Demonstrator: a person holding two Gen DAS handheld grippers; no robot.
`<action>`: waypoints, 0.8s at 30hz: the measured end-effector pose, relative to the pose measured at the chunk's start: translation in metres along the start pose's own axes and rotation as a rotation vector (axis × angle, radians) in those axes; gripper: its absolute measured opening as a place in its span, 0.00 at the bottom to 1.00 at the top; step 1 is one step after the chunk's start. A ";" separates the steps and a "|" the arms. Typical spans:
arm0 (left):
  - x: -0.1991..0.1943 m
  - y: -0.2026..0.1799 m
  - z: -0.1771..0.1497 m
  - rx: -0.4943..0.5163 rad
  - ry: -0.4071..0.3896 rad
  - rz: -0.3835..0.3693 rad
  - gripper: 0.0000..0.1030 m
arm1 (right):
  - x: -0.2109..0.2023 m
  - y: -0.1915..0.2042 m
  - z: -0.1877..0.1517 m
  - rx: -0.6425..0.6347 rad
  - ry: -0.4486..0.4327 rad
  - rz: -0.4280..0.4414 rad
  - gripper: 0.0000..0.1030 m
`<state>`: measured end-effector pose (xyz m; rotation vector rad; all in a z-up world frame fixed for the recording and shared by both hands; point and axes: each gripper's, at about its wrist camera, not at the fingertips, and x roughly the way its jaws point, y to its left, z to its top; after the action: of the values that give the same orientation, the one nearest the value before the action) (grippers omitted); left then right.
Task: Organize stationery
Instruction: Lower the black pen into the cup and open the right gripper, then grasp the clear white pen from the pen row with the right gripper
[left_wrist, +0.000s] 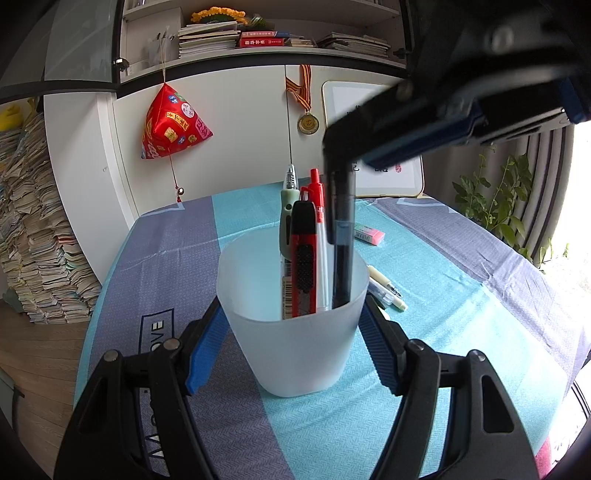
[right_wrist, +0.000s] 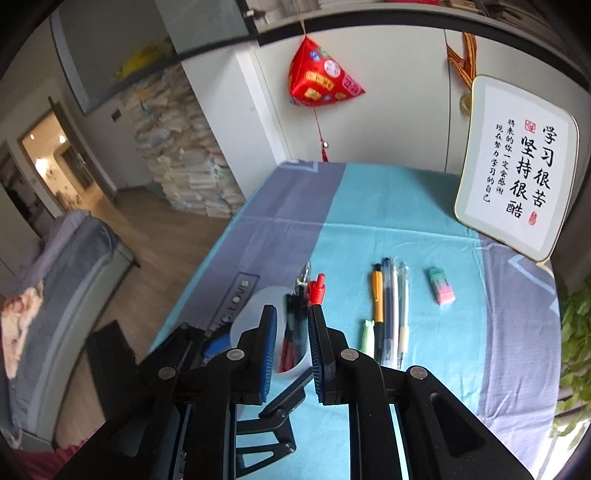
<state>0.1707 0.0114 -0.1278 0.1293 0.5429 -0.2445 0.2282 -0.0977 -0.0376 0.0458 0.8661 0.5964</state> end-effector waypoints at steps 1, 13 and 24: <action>0.000 0.000 0.000 0.000 0.000 0.000 0.67 | -0.006 -0.005 0.000 0.017 -0.027 0.009 0.28; 0.001 -0.003 -0.001 -0.001 0.000 -0.001 0.67 | 0.058 -0.086 -0.030 0.141 0.117 -0.248 0.32; 0.001 -0.002 -0.001 0.000 0.000 0.000 0.67 | 0.103 -0.091 -0.025 0.065 0.142 -0.314 0.31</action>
<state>0.1704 0.0095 -0.1288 0.1298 0.5430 -0.2446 0.3041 -0.1266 -0.1509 -0.0743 1.0068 0.2790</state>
